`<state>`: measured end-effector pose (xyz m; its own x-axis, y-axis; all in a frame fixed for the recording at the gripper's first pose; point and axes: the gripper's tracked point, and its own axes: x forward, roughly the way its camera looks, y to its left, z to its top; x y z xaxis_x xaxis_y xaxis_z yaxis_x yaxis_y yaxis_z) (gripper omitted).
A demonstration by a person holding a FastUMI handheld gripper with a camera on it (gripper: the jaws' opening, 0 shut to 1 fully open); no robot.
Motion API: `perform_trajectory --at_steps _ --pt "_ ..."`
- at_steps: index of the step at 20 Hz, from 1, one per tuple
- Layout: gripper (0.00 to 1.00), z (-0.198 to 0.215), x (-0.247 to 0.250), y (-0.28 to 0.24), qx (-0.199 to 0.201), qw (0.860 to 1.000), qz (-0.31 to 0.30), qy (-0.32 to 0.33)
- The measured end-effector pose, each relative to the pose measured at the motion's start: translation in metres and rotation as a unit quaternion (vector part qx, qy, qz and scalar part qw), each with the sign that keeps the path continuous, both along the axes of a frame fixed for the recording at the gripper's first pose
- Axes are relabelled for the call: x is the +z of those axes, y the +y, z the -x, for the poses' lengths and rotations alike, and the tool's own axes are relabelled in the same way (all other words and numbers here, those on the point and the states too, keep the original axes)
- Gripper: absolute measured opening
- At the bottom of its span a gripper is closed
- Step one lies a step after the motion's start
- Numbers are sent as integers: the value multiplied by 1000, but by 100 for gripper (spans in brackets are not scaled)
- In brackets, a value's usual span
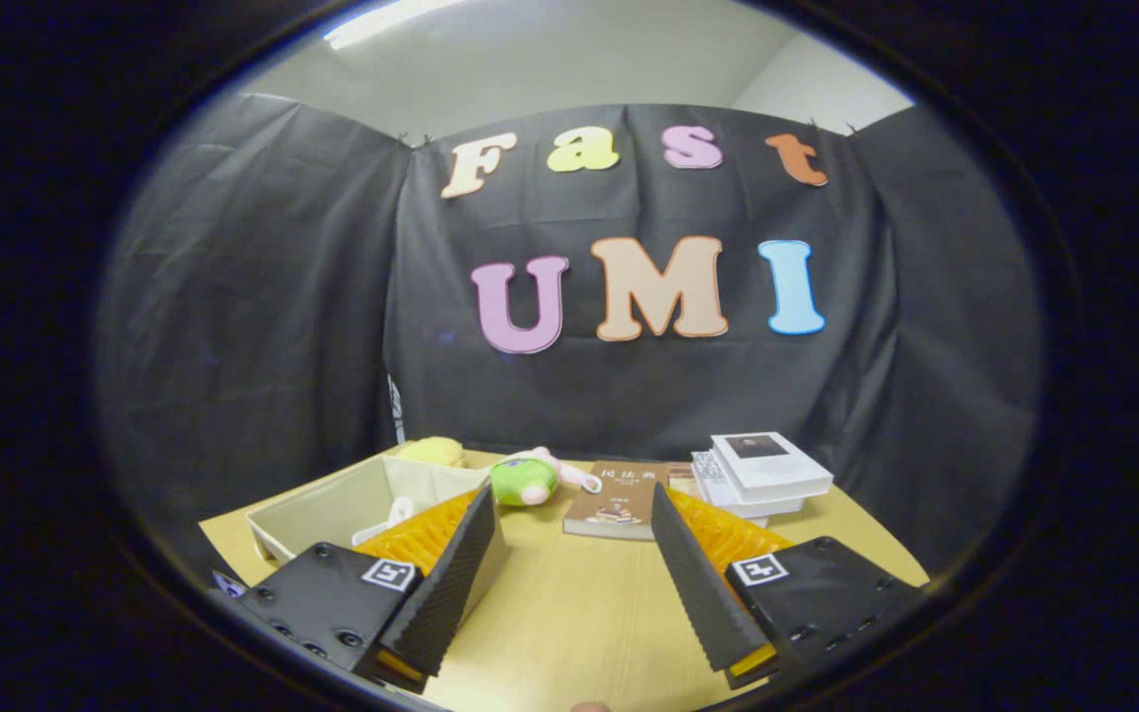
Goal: Open the storage box then place both shoes into the box .Put the left shoe in first, then the right shoe, with the right side of both shoes facing outward in a uniform manner.
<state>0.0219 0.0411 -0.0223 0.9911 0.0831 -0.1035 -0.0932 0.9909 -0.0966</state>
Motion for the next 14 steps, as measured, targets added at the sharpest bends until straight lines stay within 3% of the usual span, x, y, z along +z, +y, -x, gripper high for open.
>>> perform_trajectory --at_steps 5,14 --pt "100 3 17 -53 -30 998 -37 -38" --pt "100 15 7 -108 -57 996 -14 -63"
